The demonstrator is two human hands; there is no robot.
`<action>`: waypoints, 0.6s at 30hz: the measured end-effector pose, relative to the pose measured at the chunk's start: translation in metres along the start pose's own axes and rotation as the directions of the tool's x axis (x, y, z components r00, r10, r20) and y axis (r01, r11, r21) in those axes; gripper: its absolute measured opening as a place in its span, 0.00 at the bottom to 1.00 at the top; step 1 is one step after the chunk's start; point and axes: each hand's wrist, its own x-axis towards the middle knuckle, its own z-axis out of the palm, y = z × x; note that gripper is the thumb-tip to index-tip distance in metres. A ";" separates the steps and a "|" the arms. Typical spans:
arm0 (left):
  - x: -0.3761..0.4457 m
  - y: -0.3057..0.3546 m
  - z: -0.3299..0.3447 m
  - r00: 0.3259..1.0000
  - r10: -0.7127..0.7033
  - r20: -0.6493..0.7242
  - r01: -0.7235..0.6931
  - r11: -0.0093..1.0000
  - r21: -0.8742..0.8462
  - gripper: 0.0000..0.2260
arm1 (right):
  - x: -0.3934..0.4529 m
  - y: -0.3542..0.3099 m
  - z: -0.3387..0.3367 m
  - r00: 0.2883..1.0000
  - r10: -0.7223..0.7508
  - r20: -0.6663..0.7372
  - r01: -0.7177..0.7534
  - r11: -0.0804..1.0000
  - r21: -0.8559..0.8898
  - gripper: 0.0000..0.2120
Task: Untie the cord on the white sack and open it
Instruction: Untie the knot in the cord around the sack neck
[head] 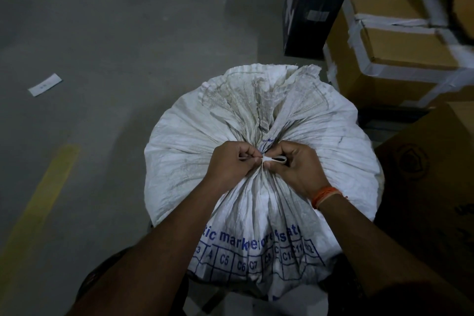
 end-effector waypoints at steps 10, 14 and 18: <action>0.001 -0.003 -0.009 0.998 -0.013 0.054 0.015 1.000 -0.023 0.05 | 0.000 -0.001 -0.001 1.000 -0.003 0.009 0.003 1.000 0.004 0.06; 0.001 -0.005 -0.016 0.998 -0.028 0.056 0.028 1.000 0.007 0.04 | 0.000 0.000 -0.002 1.000 0.001 0.006 -0.001 1.000 -0.010 0.06; 0.000 -0.003 -0.011 0.999 -0.042 0.019 0.042 0.999 -0.013 0.03 | 0.001 -0.001 -0.001 1.000 0.001 0.003 -0.001 1.000 -0.018 0.06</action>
